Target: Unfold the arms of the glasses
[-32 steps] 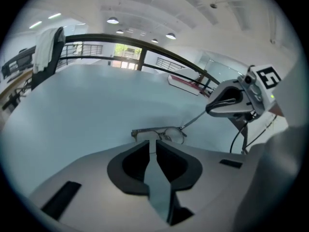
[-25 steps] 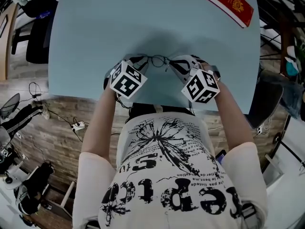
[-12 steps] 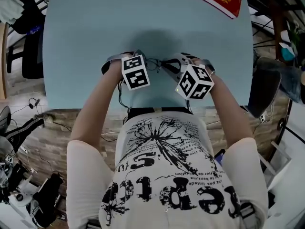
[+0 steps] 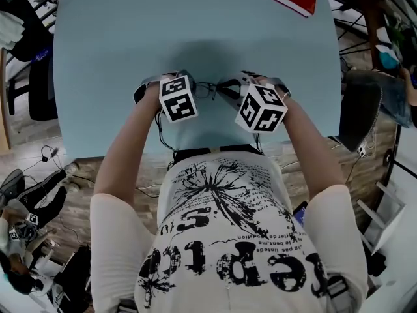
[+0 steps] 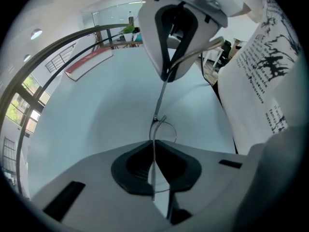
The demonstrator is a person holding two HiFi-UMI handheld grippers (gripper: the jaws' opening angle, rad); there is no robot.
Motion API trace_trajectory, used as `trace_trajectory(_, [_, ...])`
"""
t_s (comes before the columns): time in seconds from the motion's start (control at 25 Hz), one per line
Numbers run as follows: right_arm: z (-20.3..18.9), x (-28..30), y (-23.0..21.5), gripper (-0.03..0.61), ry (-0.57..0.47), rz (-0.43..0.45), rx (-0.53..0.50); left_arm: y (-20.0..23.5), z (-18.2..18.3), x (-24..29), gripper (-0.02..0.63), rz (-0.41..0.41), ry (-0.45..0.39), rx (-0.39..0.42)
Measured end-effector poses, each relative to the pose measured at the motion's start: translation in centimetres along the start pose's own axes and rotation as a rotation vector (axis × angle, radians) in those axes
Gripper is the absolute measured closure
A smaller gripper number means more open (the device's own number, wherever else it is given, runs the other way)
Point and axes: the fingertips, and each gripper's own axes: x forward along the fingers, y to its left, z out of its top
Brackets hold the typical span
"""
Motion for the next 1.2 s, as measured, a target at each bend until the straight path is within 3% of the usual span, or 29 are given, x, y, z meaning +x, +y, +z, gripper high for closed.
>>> trace_trajectory(0.24, [-0.7,-0.5,-0.4,0.558,0.015,-0.006,0.023,0.4,0.7,-2.9,0.586,0.077,-0.179,-0.052])
trace_trajectory(0.64, [-1.4,-0.3,-0.7,0.558,0.047,-0.023,0.011,-0.7,0.5,-7.9,0.586,0.247,-0.489,0.03])
trace_trajectory(0.8, [-1.8,-0.6,-1.1,0.558,0.063,-0.034,-0.025,-1.0,0.1,-9.1,0.586,0.273,-0.545,0.04])
trace_trajectory(1.2, [-1.5,-0.6,-1.6,0.558,0.077,-0.056,-0.008,-1.8,-2.7,-10.2,0.586,0.226,-0.632,-0.016])
